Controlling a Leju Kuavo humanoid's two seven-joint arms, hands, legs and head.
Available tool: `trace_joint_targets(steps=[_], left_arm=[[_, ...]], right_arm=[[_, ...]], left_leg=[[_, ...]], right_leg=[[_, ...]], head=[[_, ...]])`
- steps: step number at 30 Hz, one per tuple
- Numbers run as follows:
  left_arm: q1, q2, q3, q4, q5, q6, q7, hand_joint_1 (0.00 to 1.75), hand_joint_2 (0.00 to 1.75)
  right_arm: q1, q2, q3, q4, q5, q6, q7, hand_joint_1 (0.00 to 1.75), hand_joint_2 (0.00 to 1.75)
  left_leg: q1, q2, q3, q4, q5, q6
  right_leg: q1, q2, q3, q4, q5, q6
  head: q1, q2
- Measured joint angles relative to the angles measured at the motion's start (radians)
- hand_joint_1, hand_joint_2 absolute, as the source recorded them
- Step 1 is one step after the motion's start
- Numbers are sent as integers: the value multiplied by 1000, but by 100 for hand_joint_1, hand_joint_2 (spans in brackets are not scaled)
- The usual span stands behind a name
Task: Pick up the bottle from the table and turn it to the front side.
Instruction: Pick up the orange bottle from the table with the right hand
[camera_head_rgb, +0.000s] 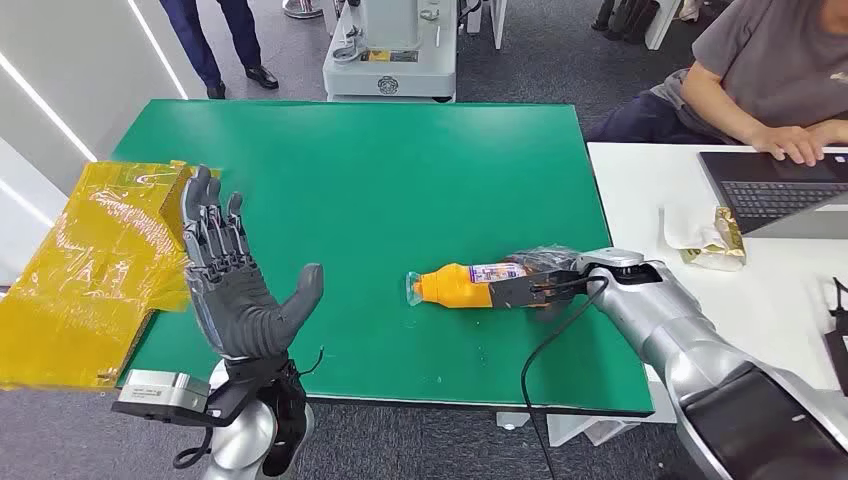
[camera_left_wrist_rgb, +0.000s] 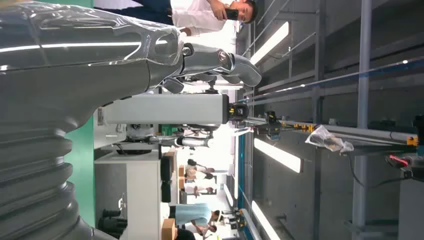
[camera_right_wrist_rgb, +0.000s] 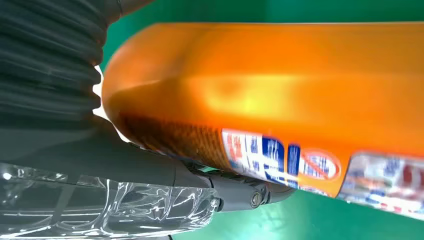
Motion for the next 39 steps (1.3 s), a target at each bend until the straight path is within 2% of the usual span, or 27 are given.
trace_joint_targets(steps=[3, 7, 8, 26, 33, 39], left_arm=[[0, 0, 0, 0, 1, 5, 0, 0, 175], [0, 1, 0, 0, 1, 6, 0, 0, 175], [0, 1, 0, 0, 1, 5, 0, 0, 175], [0, 1, 0, 0, -5, -11, 0, 0, 175], [0, 0, 1, 0, -9, -9, 0, 0, 175], [0, -2, 1, 0, -14, 15, 0, 0, 175]], right_arm=[[5, -1, 6, 6, -6, -9, 8, 0, 175], [18, -4, 16, 14, -19, -35, 11, 170, 175], [21, -5, 17, 14, -20, -46, 11, 175, 175], [85, -9, 18, -4, -86, -289, 18, 175, 175], [130, 28, -18, -23, -142, -514, 76, 175, 175], [139, 90, -116, -52, -220, -752, 105, 175, 175]], left_leg=[[0, 0, 0, 0, 0, 0], [0, 0, 0, 0, 0, 0], [0, 0, 0, 0, 0, 0], [0, 0, 3, 0, 0, 0], [0, 0, 2, 0, 0, 0], [0, 0, 1, 0, 0, 0]], right_leg=[[0, 0, 0, 0, 0, 0], [0, 0, 0, 0, 0, 0], [0, 0, 0, 0, 0, 0], [0, 0, 3, 0, 0, 0], [0, 0, 2, 0, 0, 0], [0, 0, 1, 1, 0, 0]], head=[[0, 0], [0, 0], [0, 0], [0, 0], [0, 0], [0, 0]])
